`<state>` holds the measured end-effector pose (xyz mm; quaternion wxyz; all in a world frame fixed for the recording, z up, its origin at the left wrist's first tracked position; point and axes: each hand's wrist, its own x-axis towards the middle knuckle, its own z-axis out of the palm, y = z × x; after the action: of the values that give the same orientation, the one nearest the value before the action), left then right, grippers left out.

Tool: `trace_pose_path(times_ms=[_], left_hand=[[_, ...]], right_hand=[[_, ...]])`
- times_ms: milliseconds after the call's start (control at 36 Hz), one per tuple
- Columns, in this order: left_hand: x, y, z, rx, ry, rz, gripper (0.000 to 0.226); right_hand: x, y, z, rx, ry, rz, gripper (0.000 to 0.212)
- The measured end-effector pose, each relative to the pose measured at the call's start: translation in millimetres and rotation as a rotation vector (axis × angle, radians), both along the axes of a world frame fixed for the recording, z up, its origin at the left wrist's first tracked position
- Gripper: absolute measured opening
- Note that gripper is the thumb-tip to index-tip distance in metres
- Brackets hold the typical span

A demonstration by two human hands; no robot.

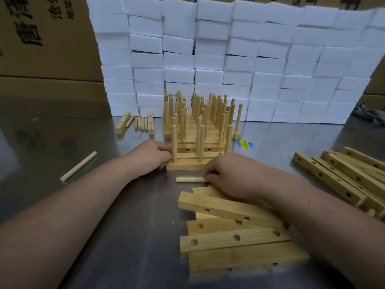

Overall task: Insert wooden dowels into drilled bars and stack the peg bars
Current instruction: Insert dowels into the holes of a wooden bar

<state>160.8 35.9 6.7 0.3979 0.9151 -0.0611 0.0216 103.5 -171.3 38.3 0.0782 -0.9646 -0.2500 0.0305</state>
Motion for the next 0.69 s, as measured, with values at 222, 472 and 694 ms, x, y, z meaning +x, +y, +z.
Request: trace_pose_path(times_ms=[222,472,694], left_hand=[[-1.6,1.3,4.9,0.038,0.056,-0.043,0.024],[-4.2,2.9,0.0,0.016,-0.022,-0.044,0.012],[-1.8,2.4,-4.7,-0.069,-0.080,-0.040,0.015]], right_hand=[[8.9,-4.7,-3.8,-0.014,-0.018,-0.056,0.014],[2.0,-10.1,21.6,0.061,-0.095,-0.038,0.015],[-1.6,-37.8,72.3,0.702,-0.415,-0.151,0.019]])
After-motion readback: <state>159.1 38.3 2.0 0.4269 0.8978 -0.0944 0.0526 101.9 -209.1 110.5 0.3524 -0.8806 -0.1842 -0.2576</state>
